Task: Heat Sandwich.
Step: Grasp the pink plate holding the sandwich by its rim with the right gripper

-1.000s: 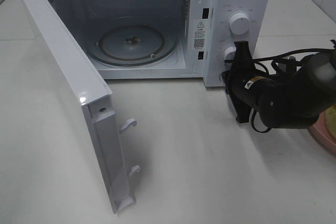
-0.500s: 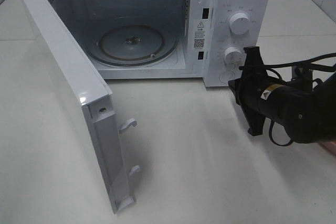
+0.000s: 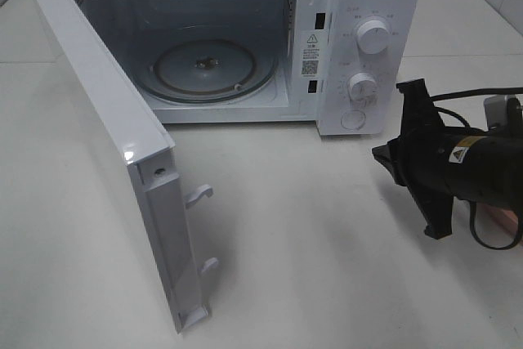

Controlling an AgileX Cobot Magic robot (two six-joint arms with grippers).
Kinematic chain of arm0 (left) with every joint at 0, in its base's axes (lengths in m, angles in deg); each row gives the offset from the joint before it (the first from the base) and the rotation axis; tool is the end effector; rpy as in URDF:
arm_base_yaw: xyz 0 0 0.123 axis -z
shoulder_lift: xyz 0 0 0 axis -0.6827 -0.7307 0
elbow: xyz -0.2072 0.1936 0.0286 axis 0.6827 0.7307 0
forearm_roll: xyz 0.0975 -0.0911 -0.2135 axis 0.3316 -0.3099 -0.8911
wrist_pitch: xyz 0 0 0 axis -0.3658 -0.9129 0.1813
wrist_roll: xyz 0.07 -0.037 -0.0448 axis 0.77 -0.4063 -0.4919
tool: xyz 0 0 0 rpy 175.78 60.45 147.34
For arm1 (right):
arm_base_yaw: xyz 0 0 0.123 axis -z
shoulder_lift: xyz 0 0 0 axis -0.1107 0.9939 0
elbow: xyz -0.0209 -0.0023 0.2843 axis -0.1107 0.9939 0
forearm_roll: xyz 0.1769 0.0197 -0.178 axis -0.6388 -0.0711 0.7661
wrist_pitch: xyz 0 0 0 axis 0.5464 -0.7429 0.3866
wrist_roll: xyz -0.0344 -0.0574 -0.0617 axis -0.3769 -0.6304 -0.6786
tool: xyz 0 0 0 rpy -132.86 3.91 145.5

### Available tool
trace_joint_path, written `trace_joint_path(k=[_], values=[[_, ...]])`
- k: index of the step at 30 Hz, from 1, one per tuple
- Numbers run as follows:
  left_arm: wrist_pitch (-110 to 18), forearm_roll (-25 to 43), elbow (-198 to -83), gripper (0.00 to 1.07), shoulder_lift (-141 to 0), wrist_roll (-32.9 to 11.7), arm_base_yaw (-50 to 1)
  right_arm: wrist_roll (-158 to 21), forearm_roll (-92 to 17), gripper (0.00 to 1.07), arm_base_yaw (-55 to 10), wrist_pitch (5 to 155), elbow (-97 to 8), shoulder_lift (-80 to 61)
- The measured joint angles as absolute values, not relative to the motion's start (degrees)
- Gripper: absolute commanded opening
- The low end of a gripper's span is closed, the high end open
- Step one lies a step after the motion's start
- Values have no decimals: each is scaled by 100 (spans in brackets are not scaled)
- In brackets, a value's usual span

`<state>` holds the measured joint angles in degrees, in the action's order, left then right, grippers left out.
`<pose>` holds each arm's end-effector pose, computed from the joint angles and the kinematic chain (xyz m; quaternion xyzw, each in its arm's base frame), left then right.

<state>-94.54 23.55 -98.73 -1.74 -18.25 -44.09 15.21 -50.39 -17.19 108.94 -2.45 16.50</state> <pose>-0.0049 -0.0001 0.2793 -0.0360 0.8454 -0.0130 0.5327 0.2487 0.0961 0.1374 0.5051 0.7140 0.3734 0.3092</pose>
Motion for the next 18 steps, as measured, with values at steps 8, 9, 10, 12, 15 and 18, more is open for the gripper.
trace_joint_path(k=[8, 9, 10, 12, 15, 18], values=[[-9454, 2355, -9873, 98, -174, -1825, -4409, 748, -5039, 6, -1719, 9691, -234, 876], [-9454, 2355, -9873, 98, -174, -1825, -4409, 610, -5039, 6, -1719, 9559, -234, 807], [-9454, 2355, -9873, 98, -174, -1825, -4409, 490, -5039, 6, -1719, 9456, -234, 750], [-9454, 2355, -9873, 98, -174, -1825, -4409, 324, -5039, 6, -1719, 9341, -234, 676], [-9454, 2355, -9873, 98, -174, -1825, -4409, -484, -5039, 7, -1719, 8860, -234, 383], [-9454, 2355, -9873, 98, -174, -1825, -4409, -1258, -5039, 8, -1719, 8379, -331, 223]])
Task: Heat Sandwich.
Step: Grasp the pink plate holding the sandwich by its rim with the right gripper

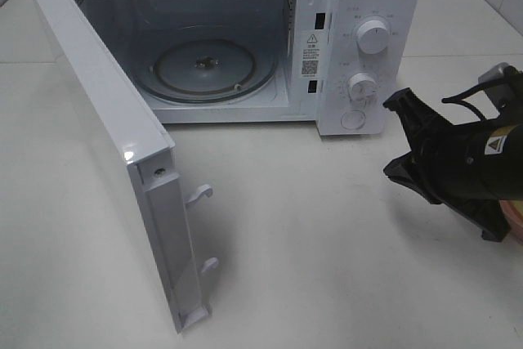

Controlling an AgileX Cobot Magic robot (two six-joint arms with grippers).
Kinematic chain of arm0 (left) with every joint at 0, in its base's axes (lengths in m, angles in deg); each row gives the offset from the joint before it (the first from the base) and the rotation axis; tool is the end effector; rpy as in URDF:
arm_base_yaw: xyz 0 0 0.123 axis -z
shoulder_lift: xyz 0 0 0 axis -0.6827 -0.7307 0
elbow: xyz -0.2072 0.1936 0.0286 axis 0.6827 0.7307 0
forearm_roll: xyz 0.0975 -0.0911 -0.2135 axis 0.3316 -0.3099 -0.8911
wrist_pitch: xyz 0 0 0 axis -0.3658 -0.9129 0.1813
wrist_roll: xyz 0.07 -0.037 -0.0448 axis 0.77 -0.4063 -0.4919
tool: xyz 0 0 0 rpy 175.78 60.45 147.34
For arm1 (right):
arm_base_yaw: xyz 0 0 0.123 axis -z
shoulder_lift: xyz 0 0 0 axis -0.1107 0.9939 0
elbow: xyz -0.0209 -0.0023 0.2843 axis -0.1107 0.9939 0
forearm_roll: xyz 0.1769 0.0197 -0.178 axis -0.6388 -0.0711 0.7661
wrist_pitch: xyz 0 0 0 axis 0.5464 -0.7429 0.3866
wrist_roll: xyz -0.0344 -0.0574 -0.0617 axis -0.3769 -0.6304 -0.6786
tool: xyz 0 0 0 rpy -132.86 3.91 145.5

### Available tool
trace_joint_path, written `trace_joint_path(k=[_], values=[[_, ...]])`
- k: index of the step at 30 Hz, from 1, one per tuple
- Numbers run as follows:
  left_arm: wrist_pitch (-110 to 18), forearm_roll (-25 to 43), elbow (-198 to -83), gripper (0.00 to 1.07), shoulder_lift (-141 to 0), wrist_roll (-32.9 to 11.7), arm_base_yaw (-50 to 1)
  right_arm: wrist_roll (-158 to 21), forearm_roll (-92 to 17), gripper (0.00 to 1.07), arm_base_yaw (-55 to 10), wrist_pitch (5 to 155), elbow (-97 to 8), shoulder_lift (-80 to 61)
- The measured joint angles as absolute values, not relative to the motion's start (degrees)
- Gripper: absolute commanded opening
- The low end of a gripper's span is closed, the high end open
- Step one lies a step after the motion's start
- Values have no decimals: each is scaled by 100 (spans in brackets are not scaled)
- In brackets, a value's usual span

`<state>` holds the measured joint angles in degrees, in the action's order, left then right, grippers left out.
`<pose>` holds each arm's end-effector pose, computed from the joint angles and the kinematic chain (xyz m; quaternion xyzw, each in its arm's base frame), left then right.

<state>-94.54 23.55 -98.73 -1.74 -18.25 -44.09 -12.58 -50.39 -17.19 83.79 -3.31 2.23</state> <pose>-0.0049 -0.0001 0.2793 -0.0360 0.8454 -0.0130 0.5327 0.2203 0.0931 0.1726 0.3234 0.8535 0.2736 0.3036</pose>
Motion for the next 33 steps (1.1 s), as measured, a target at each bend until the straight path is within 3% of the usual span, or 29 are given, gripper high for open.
trace_joint_path(k=[8, 12, 23, 27, 29, 30, 33], values=[[-9454, 2355, -9873, 98, -174, -1825, -4409, -3538, -4936, 10, -1719, 6797, -870, -58], [-9454, 2355, -9873, 98, -174, -1825, -4409, -5137, -4328, 13, -1719, 5623, -1248, -64], [-9454, 2355, -9873, 98, -174, -1825, -4409, -5480, -3285, 21, -1719, 3818, -1786, -64], [-9454, 2355, -9873, 98, -174, -1825, -4409, -5480, -2982, 32, -1719, 3314, -1998, -69], [-9454, 2355, -9873, 98, -174, -1825, -4409, -5480, -2816, 42, -1719, 3159, -2090, -92], [-9454, 2355, -9873, 98, -174, -1825, -4409, -5480, -2667, 51, -1719, 3056, -2165, -104], [-9454, 2355, -9873, 98, -174, -1825, -4409, -5480, -2564, 62, -1719, 3004, -2233, -104]])
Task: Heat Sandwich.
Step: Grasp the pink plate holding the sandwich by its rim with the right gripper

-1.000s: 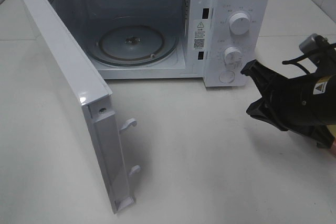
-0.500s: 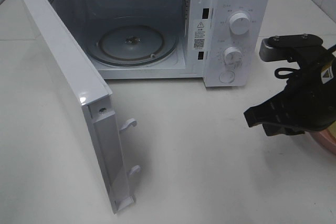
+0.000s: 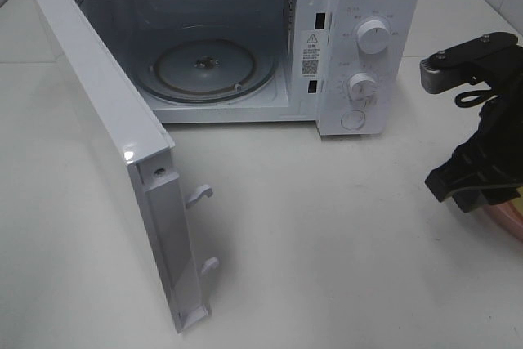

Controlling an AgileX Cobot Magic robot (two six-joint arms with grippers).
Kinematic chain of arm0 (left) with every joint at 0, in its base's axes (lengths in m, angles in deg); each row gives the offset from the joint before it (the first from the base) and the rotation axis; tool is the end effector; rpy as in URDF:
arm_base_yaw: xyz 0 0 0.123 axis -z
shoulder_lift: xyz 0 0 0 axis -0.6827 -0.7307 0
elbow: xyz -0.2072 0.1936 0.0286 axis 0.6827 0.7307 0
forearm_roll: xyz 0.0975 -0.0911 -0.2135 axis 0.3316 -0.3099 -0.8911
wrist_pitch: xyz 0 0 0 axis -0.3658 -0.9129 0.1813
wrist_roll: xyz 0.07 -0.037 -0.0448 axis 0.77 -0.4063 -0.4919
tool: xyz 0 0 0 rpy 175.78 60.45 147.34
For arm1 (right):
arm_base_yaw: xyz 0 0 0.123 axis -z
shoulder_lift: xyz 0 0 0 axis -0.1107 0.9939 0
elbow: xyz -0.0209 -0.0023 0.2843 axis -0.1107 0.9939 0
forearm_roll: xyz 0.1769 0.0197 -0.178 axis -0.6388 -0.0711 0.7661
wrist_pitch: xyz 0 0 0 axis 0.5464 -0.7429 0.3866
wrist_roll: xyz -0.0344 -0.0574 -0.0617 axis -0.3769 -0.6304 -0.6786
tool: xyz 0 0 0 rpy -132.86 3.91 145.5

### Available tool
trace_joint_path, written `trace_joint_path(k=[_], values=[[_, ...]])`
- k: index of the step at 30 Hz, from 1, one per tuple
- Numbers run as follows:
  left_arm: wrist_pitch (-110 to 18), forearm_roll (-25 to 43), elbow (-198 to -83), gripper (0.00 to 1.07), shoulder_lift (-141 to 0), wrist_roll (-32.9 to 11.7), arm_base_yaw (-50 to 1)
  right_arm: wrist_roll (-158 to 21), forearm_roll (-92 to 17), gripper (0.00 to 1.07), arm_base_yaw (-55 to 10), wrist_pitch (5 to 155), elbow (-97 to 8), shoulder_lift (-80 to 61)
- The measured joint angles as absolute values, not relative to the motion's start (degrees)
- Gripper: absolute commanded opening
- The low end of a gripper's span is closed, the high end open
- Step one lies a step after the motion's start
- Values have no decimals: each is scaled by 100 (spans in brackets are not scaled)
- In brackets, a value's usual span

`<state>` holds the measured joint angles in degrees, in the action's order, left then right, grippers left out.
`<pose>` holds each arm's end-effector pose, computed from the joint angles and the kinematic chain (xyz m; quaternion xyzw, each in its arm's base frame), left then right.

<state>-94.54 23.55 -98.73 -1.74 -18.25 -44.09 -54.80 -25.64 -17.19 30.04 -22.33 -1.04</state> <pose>-0.0049 -0.0001 0.2793 -0.0360 0.8454 -0.0130 0.5327 0.2204 0.0819 0.2281 -0.1829 0.9688 -0.0368 0.1634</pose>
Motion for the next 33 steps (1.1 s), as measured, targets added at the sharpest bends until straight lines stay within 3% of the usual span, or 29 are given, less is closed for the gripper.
trace_joint_path(k=[2, 7, 19, 33], values=[[-9454, 2355, -9873, 98, -174, -1825, -4409, -5475, -2432, 80, -1719, 2993, -2331, -104], [-9454, 2355, -9873, 98, -174, -1825, -4409, -5337, -2289, 93, -1525, 3039, -2428, -104], [-9454, 2355, -9873, 98, -174, -1825, -4409, -5326, -2271, 89, -671, 3153, -2440, 188], [-9454, 2355, -9873, 98, -174, -1825, -4409, -5326, -2271, 87, -321, 3847, -2440, 1197]])
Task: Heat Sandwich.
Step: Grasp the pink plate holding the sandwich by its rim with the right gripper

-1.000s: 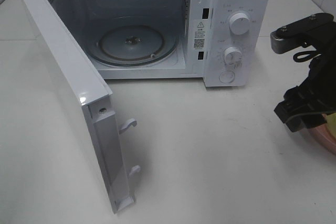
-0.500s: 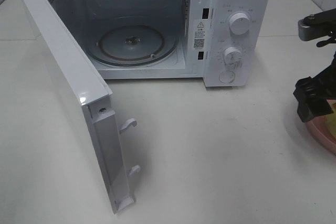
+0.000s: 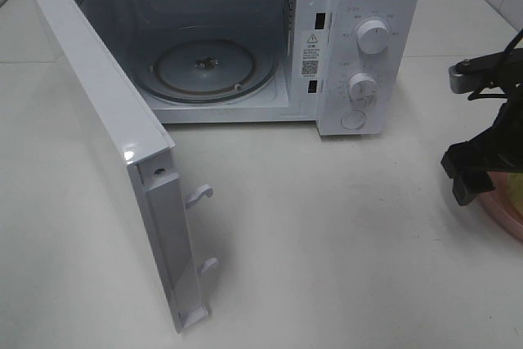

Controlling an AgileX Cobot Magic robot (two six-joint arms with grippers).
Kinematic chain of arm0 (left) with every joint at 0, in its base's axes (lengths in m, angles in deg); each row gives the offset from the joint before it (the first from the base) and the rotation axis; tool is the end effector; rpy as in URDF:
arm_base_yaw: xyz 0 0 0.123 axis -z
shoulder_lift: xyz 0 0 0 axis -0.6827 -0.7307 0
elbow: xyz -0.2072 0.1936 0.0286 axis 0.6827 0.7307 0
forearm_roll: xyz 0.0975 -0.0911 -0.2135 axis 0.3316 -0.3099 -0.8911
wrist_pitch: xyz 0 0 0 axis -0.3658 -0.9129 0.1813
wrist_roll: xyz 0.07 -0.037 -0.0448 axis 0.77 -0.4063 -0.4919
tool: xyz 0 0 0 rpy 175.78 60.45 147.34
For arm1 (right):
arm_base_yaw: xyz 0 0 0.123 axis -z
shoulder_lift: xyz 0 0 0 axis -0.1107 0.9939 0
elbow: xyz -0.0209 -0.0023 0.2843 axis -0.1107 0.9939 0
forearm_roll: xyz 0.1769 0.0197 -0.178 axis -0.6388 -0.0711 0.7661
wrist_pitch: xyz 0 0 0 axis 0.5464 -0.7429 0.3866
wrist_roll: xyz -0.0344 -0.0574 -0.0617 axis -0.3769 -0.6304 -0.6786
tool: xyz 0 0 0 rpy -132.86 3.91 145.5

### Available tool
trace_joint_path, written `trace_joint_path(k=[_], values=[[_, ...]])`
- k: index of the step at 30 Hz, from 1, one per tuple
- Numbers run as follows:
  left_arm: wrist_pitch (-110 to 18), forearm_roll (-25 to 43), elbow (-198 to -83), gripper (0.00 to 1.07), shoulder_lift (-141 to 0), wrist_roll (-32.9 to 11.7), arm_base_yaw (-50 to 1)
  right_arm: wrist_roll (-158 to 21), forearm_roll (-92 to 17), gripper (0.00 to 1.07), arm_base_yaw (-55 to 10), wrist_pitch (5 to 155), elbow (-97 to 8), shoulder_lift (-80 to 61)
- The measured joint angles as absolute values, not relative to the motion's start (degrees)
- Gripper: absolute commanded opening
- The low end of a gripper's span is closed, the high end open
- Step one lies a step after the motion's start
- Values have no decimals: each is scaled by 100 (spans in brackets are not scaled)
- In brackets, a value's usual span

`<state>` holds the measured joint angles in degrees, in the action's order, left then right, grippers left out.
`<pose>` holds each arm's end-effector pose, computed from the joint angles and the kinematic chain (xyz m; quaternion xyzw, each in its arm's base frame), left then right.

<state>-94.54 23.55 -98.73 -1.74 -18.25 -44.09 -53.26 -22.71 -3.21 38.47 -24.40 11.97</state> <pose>-0.0049 -0.0001 0.2793 -0.0360 0.8454 -0.0130 0.5327 0.2727 0.0320 0.1832 -0.0811 0.9849 -0.0653 0.1381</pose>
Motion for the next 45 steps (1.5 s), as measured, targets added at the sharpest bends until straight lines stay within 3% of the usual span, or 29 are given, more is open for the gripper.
trace_joint_path(k=[24, 30, 35, 36, 37, 38, 40, 45], values=[[-9454, 2355, -9873, 98, -174, -1825, -4409, -4730, -1681, 85, -264, 4700, -2445, 2429], [-9454, 2355, -9873, 98, -174, -1825, -4409, -4724, -1664, 79, -258, 4712, -2445, 2526], [-9454, 2355, -9873, 98, -174, -1825, -4409, -4724, -1653, 52, -258, 4700, -2445, 2526], [-9454, 2355, -9873, 98, -174, -1825, -4409, -4718, -1641, 43, -258, 4672, -2445, 2526], [-9454, 2355, -9873, 98, -174, -1825, -4409, -4713, -1641, 22, -258, 4649, -2445, 2526], [-9454, 2355, -9873, 98, -174, -1825, -4409, -4713, -1641, 22, -258, 4649, -2445, 2526], [-9454, 2355, -9873, 98, -174, -1825, -4409, -4707, -1567, 0, -258, 4597, -2445, 2526], [-9454, 2355, -9873, 98, -174, -1825, -4409, -4707, -1492, 0, -258, 4603, -2445, 2526]])
